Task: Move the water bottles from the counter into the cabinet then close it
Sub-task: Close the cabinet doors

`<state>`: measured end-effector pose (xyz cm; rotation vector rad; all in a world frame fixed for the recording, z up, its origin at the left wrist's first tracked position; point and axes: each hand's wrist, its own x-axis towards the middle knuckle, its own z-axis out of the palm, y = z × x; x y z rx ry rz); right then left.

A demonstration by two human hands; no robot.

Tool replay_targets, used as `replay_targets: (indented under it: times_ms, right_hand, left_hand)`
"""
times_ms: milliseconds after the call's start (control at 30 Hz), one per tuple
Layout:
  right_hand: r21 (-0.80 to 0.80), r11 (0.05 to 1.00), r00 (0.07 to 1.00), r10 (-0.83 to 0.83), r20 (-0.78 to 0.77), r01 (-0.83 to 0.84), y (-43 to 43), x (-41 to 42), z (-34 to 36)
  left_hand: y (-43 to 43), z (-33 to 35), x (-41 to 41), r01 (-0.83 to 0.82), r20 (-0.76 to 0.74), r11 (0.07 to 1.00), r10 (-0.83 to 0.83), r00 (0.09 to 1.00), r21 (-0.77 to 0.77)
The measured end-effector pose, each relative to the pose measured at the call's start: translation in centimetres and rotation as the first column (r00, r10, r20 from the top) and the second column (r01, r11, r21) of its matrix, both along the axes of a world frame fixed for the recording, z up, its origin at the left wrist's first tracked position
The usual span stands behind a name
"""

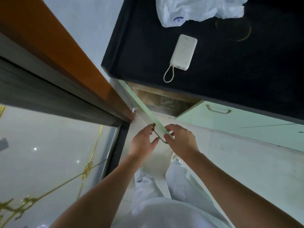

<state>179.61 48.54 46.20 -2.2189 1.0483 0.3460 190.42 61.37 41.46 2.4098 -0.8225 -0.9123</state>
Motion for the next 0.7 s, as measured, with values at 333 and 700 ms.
replay_targets:
  times_ms: [333,700]
  right_hand:
    - [-0.205,0.974,0.970,-0.050,0.239,0.101,-9.1,-3.4,-0.8]
    - [-0.171,0.982,0.971,-0.040,0.235,0.081,-11.6,-6.9,-1.1]
  left_hand:
    - [-8.5,-0.5,-1.0,-0.013,0.046,0.997,0.017,0.999,-0.078]
    - [-12.0,0.0,-0.2,0.112,0.120,0.994,-0.112,0.986,0.008]
